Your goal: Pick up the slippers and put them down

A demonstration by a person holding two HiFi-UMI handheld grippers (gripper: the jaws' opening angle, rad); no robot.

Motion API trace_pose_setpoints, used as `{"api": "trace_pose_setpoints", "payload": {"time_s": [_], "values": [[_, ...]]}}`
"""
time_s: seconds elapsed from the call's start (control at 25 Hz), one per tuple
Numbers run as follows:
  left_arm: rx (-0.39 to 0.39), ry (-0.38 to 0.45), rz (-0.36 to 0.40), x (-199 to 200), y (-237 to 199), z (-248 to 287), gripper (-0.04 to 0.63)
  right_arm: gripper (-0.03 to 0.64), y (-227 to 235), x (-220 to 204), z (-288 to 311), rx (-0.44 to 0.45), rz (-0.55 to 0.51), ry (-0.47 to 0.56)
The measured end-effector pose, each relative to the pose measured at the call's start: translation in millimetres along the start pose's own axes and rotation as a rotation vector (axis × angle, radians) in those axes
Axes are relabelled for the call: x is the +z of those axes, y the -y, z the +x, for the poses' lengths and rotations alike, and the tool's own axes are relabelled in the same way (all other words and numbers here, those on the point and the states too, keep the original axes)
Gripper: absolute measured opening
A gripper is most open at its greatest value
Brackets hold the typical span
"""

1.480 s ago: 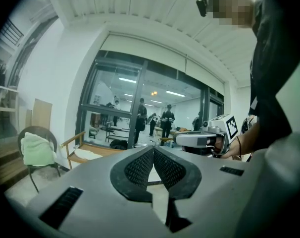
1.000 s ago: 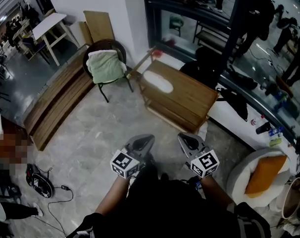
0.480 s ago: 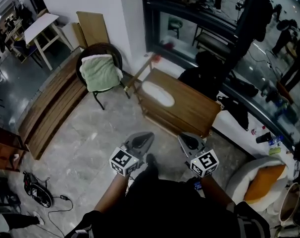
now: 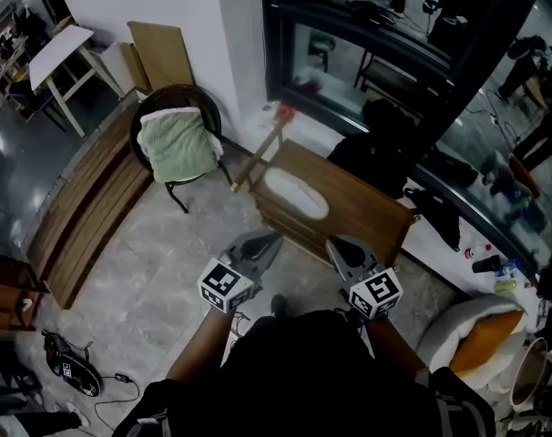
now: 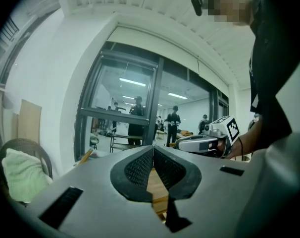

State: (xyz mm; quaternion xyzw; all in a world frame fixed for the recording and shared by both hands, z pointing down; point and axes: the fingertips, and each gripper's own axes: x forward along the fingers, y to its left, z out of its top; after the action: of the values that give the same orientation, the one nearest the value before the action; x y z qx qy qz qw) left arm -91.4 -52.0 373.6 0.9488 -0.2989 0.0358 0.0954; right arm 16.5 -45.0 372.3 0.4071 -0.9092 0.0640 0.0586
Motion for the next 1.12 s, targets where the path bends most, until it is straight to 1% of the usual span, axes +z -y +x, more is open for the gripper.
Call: {"api": "trace_pose_setpoints", "payload": {"time_s": [0.24,0.44,0.56,0.72,0.92,1.12], "values": [[0.007,0.03,-0.033,8.3,-40.4,19.3,0.012,0.028,24.3,3.6,27.0,-0.017,0.001,-0.007],[0.003,-0.009,-0.064,-8.1,-57.6,48.7,0.012,0.028,55.2,-3.7,42.4,-0.021,0.041,-0.008],[0.014,-0.024,-0.08,-8.3,-70.5,67.7,0.012,0.028,71.6,-3.9,57.6,-0.007,0.062,-0.017],[0.032,-0.057,-0.092,-9.4,-88.0,94.8,0.012,0.028,100.1,-3.2,78.0,0.028,0.051,-0.026],[0.059,-0.077,-0.083,-0.6,-110.5,127.2,0.012,0.028,138.4,1.2,99.6,0.061,0.056,-0.019],[0.099,-0.096,-0.046,5.7,-138.4,148.6,0.012,0.028,169.5,-5.7,118.8,0.074,0.06,-0.025]]}}
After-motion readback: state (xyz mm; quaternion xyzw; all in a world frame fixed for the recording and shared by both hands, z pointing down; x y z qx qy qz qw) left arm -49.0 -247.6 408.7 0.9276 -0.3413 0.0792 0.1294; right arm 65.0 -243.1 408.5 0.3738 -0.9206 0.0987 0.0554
